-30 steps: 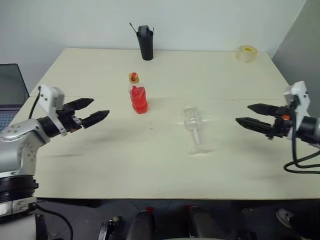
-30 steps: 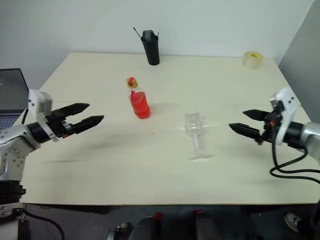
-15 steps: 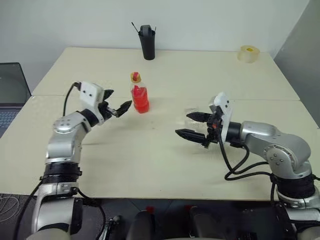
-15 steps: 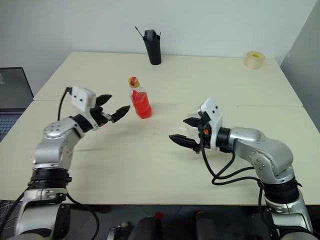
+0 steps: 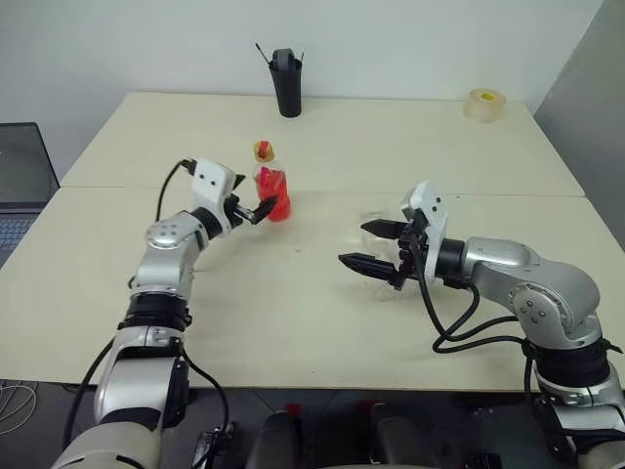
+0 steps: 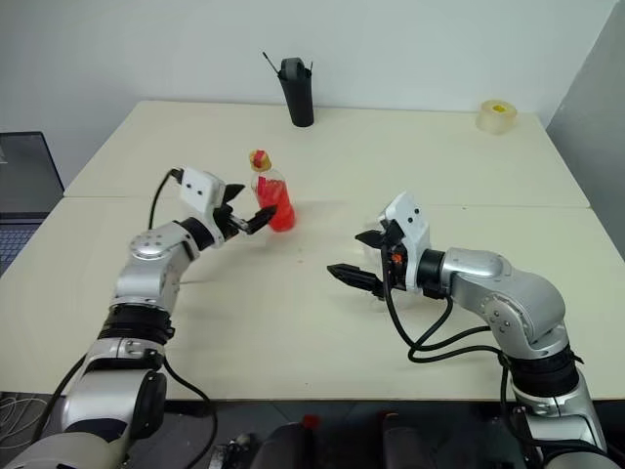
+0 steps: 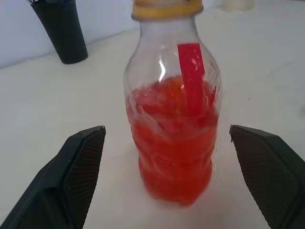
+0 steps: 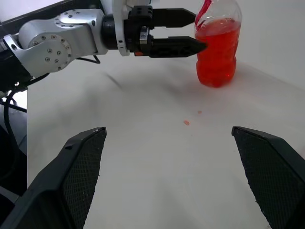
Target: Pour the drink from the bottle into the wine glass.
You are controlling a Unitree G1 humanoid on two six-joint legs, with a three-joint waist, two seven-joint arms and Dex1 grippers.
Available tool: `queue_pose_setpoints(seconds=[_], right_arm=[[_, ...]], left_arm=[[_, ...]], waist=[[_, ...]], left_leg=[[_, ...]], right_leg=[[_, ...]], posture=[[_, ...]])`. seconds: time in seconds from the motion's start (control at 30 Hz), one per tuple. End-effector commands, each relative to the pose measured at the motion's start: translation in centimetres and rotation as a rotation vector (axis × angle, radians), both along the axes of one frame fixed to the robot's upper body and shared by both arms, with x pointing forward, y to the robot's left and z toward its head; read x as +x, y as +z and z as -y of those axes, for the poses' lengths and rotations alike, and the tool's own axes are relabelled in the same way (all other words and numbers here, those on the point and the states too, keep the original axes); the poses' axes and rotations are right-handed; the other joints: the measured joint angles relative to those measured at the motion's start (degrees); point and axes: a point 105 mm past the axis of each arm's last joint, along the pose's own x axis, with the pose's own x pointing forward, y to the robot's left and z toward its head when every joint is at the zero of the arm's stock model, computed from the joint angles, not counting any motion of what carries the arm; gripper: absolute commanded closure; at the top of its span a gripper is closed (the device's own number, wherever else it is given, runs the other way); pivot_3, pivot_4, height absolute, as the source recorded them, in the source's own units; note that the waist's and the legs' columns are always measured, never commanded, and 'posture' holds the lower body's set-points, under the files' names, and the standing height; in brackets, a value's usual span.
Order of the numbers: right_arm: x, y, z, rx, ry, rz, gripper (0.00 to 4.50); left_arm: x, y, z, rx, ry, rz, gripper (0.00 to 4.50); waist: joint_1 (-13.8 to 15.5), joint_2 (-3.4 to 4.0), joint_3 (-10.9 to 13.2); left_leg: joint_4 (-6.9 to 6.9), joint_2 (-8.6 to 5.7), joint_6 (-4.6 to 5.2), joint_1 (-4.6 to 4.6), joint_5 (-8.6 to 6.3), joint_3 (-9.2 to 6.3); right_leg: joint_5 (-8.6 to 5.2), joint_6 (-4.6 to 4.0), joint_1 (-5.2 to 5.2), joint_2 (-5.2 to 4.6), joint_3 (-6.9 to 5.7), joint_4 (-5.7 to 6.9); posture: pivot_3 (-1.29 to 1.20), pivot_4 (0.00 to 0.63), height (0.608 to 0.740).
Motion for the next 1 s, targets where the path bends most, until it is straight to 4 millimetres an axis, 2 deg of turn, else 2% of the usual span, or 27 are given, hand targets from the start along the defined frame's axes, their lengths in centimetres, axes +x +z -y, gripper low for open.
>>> queue_pose_setpoints(seconds=[0.03,0.23,0.5,0.63,0.7,0.77,0.87,1.0], right_arm=[[-0.5,1.0,-0.2,0.006,0.011,0.048,0.0],[0.6,1.6,0.3,0.027,-0.075,0.085,0.0],[0.3,1.4,0.0,0.032,-0.08,0.078,0.0],[0.3,1.5,0.0,0.033,-0.088,0.079,0.0],[0.4,1.6,0.1,0.034,-0.093,0.081,0.0],[0.4,1.6,0.2,0.032,-0.099,0.084,0.0],[0.5,2.1,0.6,0.038,-0.116,0.104,0.0],[0.1,4.1,1.5,0.043,-0.13,0.171,0.0]], left_arm=[[0.8,1.5,1.0,0.0,0.002,0.06,0.01],[1.8,1.4,2.5,-0.056,0.014,0.066,0.01],[2.9,1.1,2.9,-0.081,0.05,0.064,0.01],[3.2,0.9,3.0,-0.09,0.063,0.061,0.89],[3.3,0.9,2.9,-0.103,0.079,0.065,1.55],[3.4,0.9,2.8,-0.11,0.082,0.069,1.99],[3.1,1.2,3.0,-0.122,0.045,0.082,2.22],[1.6,2.6,4.4,-0.114,-0.135,0.127,2.32]], waist=[[0.0,0.0,0.0],[0.0,-0.01,0.0],[0.0,-0.01,0.0],[0.0,-0.01,0.0],[-0.1,-0.01,0.0],[-0.1,-0.01,0.0],[-0.1,-0.01,0.0],[-0.1,-0.01,0.0]], left_leg=[[0.0,0.0,0.0,0.0,0.0,-0.02],[0.0,-0.01,0.0,0.0,0.0,-0.01],[0.01,-0.02,0.0,-0.01,0.0,-0.03],[0.01,-0.04,0.0,-0.01,0.0,-0.02],[0.0,-0.03,0.0,0.0,0.0,-0.01],[0.0,-0.03,0.0,0.0,0.0,-0.02],[0.0,-0.03,0.0,0.0,0.0,-0.01],[0.0,-0.03,-0.02,-0.03,0.01,-0.02]], right_leg=[[0.0,0.0,0.0,0.0,-0.01,0.0],[0.0,0.0,0.0,0.0,-0.01,0.01],[0.0,0.0,0.0,0.01,-0.02,0.01],[0.0,0.0,0.0,0.0,-0.03,0.01],[0.0,0.0,0.0,0.01,-0.01,0.01],[0.0,0.0,0.0,0.02,-0.02,0.02],[0.0,0.0,0.0,0.02,-0.01,0.01],[0.0,0.0,-0.01,0.02,-0.03,0.01]], posture=[[0.0,0.15,0.74],[0.0,0.15,0.74],[0.0,0.15,0.74],[0.0,0.15,0.74],[0.0,0.15,0.74],[0.0,0.15,0.74],[0.0,0.15,0.74],[0.0,0.15,0.74]])
